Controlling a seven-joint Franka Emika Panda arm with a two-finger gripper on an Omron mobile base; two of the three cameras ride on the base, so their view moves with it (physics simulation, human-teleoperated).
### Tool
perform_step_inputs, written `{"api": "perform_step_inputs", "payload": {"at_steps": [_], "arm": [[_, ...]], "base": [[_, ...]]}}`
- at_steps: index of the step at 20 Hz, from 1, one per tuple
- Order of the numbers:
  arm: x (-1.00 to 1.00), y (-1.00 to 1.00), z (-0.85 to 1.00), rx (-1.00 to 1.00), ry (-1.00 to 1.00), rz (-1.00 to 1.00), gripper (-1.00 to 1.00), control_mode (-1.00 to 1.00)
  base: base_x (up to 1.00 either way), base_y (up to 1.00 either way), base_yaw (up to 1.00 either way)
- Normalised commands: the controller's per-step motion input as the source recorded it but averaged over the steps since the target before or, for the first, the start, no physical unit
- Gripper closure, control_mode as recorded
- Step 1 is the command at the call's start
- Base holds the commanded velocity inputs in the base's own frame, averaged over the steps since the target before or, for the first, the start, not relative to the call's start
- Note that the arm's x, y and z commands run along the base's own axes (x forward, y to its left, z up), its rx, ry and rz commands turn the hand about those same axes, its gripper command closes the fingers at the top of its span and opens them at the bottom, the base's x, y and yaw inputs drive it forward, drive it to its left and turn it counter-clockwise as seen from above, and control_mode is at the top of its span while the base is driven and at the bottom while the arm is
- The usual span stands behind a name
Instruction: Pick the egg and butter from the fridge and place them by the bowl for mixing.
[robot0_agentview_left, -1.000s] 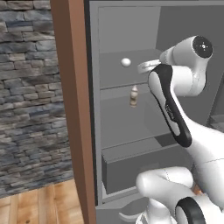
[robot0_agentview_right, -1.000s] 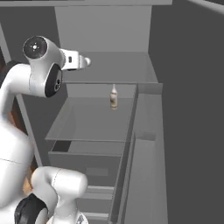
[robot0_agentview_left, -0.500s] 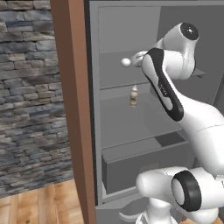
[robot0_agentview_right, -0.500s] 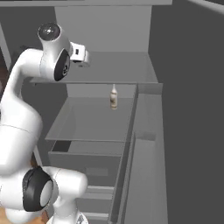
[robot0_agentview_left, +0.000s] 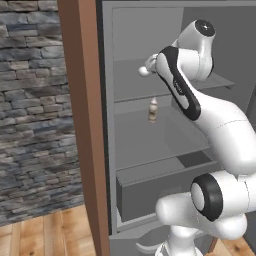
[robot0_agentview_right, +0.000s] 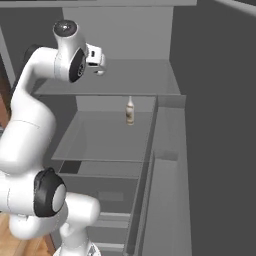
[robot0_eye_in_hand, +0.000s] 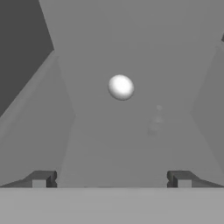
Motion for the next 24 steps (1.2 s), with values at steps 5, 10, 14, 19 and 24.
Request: {"api": "perform_step_inputs", "payload": {"at_steps": [5, 10, 14, 19, 24], "arm": [[0.32, 0.11, -0.2, 0.0, 0.05, 0.0, -1.0, -1.0], [0.33, 0.12, -0.15, 0.0, 0.01, 0.0, -1.0, -1.0], [0.3, 0.04, -0.09, 0.0, 0.0, 0.0, -1.0, -1.0], [0.39, 0.0, -0.03, 0.0, 0.0, 0.0, -1.0, -1.0], [0.3, 0.0, 0.0, 0.0, 0.0, 0.0, -1.0, -1.0]], "base": [[0.0, 0.0, 0.0], [0.0, 0.0, 0.0], [0.0, 0.0, 0.0], [0.0, 0.0, 0.0], [0.0, 0.0, 0.0]]}}
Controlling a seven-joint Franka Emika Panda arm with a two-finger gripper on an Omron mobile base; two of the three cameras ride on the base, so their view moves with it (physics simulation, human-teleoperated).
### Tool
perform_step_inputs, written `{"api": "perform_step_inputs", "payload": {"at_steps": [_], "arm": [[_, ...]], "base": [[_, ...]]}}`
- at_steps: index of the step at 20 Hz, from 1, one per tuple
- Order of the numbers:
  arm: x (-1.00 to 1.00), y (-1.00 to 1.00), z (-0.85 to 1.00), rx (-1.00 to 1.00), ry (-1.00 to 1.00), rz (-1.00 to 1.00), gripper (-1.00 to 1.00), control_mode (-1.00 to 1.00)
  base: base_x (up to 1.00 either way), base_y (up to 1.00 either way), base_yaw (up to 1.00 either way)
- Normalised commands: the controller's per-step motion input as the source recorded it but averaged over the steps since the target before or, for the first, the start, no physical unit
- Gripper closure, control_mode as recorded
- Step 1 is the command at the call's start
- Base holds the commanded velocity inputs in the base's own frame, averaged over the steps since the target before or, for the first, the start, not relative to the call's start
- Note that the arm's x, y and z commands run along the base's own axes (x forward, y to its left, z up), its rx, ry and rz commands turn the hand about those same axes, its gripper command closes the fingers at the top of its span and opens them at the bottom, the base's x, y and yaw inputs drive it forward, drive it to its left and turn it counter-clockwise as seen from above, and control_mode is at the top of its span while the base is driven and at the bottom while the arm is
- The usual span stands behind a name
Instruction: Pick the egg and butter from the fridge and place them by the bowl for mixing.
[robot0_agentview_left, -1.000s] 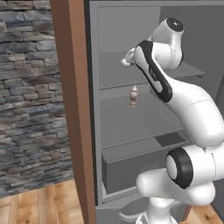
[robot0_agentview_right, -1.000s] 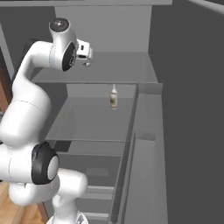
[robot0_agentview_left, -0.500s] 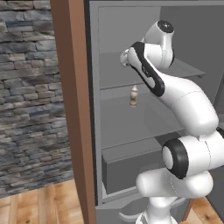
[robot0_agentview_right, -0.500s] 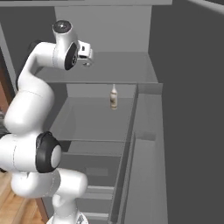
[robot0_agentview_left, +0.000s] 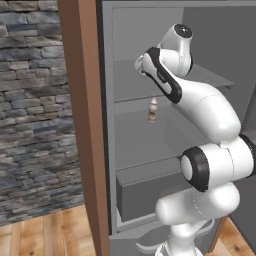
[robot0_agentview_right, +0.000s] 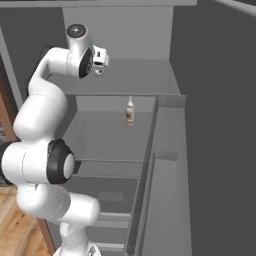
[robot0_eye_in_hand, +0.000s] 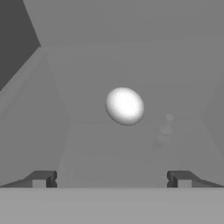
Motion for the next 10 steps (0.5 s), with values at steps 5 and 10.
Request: {"api": "perform_step_inputs", "payload": {"at_steps": [5, 10], "arm": [[0.19, 0.0, -0.04, 0.0, 0.0, 0.0, -1.0, -1.0], [0.19, 0.0, -0.03, 0.0, 0.0, 0.0, -1.0, -1.0]], "base": [[0.0, 0.0, 0.0], [0.0, 0.0, 0.0]]}}
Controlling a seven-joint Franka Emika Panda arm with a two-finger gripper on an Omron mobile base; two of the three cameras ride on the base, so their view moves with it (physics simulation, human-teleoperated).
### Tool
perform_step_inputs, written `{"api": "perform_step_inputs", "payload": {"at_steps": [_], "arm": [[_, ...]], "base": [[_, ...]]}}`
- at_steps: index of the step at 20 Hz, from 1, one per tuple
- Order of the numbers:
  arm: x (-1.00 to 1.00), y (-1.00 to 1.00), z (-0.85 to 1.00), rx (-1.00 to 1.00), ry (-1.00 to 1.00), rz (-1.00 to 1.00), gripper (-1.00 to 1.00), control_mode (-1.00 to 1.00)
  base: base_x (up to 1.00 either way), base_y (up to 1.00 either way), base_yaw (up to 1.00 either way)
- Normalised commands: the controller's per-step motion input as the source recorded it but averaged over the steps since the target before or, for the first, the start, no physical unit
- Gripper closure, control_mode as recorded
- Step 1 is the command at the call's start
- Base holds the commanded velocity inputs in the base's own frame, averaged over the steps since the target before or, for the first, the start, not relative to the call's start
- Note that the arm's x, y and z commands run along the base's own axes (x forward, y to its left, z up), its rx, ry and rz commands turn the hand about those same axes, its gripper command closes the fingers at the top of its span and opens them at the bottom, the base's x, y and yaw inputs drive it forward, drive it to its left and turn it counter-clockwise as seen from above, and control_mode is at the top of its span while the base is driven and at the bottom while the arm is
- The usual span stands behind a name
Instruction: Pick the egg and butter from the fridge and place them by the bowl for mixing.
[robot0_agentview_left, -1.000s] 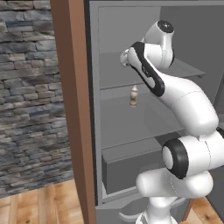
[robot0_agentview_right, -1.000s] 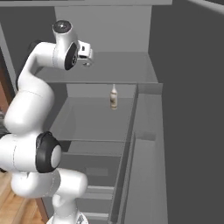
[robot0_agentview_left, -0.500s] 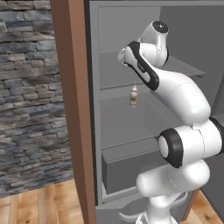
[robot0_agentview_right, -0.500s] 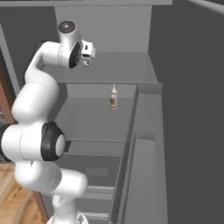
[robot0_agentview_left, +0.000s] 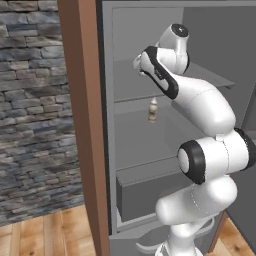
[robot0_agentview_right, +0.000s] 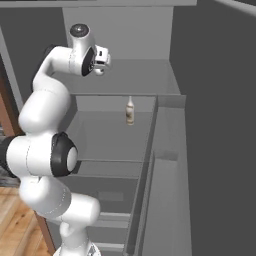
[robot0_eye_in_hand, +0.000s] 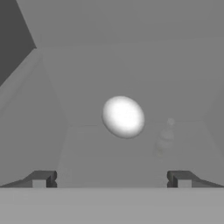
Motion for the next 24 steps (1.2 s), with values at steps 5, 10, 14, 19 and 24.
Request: {"api": "perform_step_inputs", "payload": {"at_steps": [5, 10, 14, 19, 24], "arm": [[0.15, 0.0, -0.05, 0.0, 0.0, 0.0, -1.0, -1.0], [0.12, 0.0, -0.08, 0.0, 0.0, 0.0, -1.0, -1.0], [0.13, 0.0, -0.07, 0.0, 0.0, 0.0, -1.0, -1.0], [0.13, 0.0, -0.04, 0.0, 0.0, 0.0, -1.0, -1.0], [0.18, -0.02, 0.0, 0.0, 0.01, 0.0, -1.0, -1.0]], "base": [[0.0, 0.0, 0.0], [0.0, 0.0, 0.0], [0.0, 0.0, 0.0], [0.0, 0.0, 0.0], [0.0, 0.0, 0.0]]}}
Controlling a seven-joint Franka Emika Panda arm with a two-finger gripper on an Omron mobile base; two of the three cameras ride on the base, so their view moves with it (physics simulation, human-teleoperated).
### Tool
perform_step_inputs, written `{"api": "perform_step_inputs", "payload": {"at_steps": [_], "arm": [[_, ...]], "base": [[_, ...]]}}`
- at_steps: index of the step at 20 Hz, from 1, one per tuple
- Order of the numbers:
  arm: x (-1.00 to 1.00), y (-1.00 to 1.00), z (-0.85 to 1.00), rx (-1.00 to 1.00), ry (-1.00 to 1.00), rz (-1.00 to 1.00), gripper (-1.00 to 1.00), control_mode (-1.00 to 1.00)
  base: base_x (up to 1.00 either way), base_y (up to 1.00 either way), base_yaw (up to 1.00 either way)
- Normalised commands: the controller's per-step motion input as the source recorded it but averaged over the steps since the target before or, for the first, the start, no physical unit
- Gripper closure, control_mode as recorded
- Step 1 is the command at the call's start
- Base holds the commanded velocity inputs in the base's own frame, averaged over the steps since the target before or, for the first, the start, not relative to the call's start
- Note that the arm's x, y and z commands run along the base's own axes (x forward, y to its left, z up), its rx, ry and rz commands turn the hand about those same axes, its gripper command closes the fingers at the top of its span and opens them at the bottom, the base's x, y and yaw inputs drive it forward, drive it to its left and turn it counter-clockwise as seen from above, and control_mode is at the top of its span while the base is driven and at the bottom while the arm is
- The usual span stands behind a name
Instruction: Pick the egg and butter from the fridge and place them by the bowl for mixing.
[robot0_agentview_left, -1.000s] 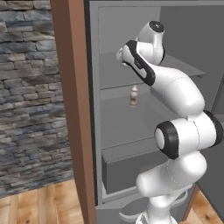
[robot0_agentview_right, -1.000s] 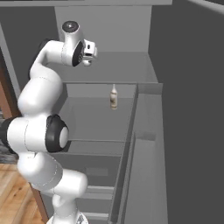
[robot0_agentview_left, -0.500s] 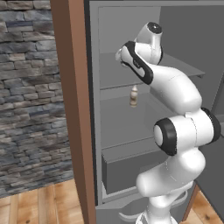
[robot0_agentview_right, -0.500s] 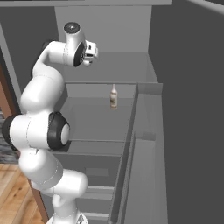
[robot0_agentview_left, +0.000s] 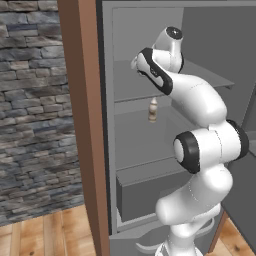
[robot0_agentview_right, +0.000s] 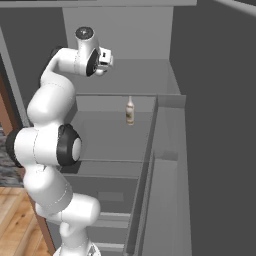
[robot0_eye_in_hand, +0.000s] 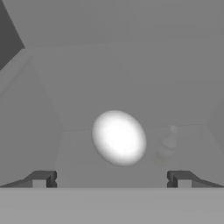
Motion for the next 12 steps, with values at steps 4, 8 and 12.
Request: {"api": "perform_step_inputs", "payload": {"at_steps": [4, 8, 12], "arm": [[0.25, -0.01, -0.01, 0.0, 0.03, 0.0, -1.0, -1.0], [0.27, -0.01, -0.01, 0.0, 0.05, 0.0, -1.0, -1.0], [0.2, 0.0, 0.0, 0.0, 0.06, 0.0, -1.0, -1.0]], "base": [[0.0, 0.0, 0.0], [0.0, 0.0, 0.0], [0.0, 0.0, 0.0]]}}
